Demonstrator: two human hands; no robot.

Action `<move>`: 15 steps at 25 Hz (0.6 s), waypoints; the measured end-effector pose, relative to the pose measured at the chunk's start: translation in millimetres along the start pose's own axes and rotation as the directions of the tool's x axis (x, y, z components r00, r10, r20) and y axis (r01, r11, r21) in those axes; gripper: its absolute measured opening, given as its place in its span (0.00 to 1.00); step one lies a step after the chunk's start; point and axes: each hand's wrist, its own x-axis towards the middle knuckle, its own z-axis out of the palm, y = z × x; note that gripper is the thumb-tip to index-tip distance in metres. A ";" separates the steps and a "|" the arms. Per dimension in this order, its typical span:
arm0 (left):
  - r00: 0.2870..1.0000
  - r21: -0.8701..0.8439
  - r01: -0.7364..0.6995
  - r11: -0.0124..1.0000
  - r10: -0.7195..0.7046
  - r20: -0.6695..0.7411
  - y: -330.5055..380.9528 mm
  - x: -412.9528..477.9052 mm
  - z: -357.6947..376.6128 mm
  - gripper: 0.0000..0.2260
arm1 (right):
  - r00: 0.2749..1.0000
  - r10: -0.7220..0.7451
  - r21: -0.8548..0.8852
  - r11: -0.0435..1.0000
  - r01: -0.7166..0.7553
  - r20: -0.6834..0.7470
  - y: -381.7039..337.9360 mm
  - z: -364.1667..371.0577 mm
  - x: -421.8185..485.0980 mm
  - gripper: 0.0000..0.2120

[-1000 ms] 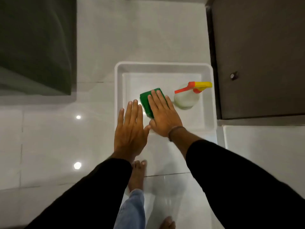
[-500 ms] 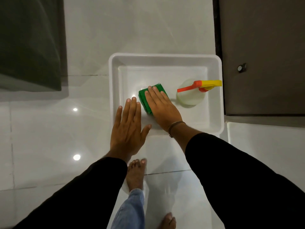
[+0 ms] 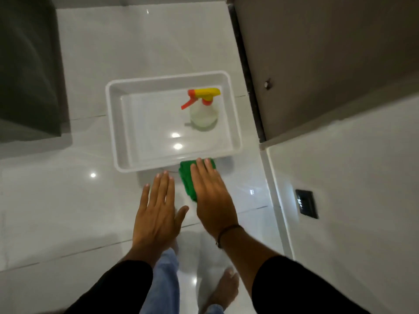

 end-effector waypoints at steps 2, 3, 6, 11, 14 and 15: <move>0.999 0.015 -0.028 0.999 0.028 0.022 30.3 -27.8 25.6 0.39 | 0.998 0.066 0.022 0.998 -0.066 0.023 19.8 12.6 -65.4 0.33; 0.998 0.023 -0.053 0.998 0.053 0.034 44.9 -37.6 42.8 0.39 | 0.994 0.097 0.017 0.995 -0.098 0.041 33.7 24.4 -95.8 0.36; 0.990 0.015 -0.125 0.992 0.123 0.073 81.6 -48.9 98.6 0.38 | 0.979 0.168 0.019 0.985 -0.171 0.119 82.6 70.6 -161.7 0.42; 0.970 -0.031 -0.233 0.972 0.235 0.070 125.3 -3.2 195.0 0.38 | 0.961 0.219 -0.030 0.976 -0.217 0.168 193.5 152.2 -179.6 0.36; 0.961 -0.044 -0.272 0.961 0.274 0.037 146.7 48.4 249.7 0.37 | 0.964 0.216 -0.058 0.976 -0.209 0.156 262.8 193.5 -153.6 0.34; 0.959 -0.041 -0.281 0.959 0.282 0.021 152.0 64.9 265.2 0.37 | 0.968 0.208 -0.081 0.977 -0.199 0.138 280.9 204.5 -141.4 0.33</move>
